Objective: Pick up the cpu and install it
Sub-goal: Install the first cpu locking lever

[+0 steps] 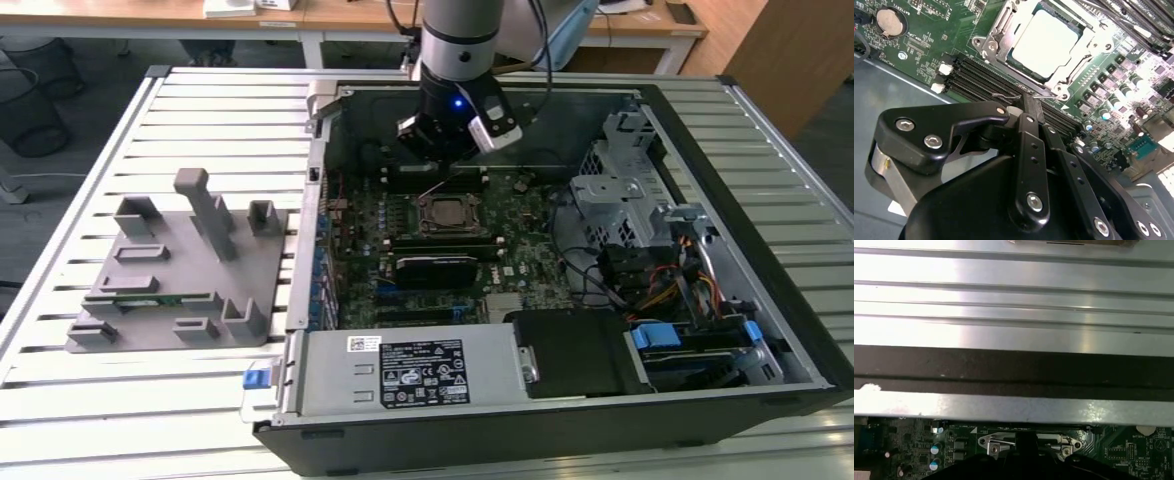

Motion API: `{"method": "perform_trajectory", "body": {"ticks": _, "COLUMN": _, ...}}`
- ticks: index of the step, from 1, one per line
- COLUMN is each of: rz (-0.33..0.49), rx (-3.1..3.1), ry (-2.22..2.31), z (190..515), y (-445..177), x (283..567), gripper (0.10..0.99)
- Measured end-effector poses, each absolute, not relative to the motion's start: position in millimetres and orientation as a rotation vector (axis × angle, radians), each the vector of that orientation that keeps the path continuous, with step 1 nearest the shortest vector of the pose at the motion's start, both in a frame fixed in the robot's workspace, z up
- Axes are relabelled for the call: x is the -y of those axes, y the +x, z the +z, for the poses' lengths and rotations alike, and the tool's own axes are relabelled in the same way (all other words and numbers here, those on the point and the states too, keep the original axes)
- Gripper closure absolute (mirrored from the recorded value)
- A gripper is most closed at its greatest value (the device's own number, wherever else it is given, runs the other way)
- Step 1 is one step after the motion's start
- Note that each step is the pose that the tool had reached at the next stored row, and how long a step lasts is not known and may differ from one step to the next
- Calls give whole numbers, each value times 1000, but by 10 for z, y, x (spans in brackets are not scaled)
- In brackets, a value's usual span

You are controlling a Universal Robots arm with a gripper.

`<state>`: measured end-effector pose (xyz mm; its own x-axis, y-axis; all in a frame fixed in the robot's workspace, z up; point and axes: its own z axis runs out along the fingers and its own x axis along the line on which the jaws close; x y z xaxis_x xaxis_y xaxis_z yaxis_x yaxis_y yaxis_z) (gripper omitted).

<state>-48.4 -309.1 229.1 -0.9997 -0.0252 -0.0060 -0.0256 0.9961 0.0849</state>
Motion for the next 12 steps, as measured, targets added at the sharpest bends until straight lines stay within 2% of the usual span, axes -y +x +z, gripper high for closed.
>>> {"method": "perform_trajectory", "body": {"ticks": 12, "rz": 131, "rx": -3134, "ry": -42, "z": 2271, "y": -407, "x": 3079, "gripper": 980}}
